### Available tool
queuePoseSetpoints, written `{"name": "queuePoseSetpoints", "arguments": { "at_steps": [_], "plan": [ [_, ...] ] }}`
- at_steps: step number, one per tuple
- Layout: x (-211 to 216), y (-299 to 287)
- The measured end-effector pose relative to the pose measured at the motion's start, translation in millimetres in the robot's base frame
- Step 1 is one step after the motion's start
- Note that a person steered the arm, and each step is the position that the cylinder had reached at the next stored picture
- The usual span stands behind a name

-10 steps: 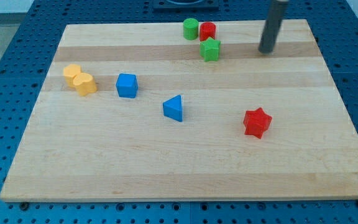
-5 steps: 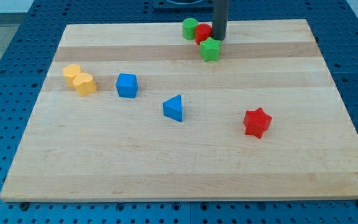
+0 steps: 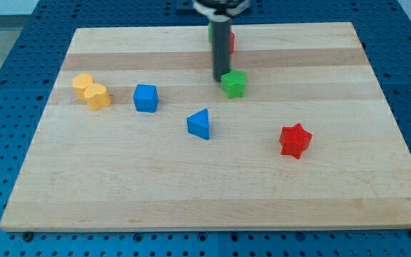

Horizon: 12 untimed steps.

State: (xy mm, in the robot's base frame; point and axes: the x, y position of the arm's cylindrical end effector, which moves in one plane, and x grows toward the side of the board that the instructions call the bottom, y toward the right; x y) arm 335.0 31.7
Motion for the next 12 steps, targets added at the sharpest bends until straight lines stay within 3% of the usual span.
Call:
{"name": "queuePoseSetpoints", "arguments": {
  "at_steps": [2, 3, 5, 7, 10, 12],
  "plan": [
    [-45.1, 48.2],
    [-109.2, 48.2],
    [-114.4, 20.8],
    [-66.7, -35.9],
    [94.5, -77.6],
    [51.5, -102.5]
  ]
}}
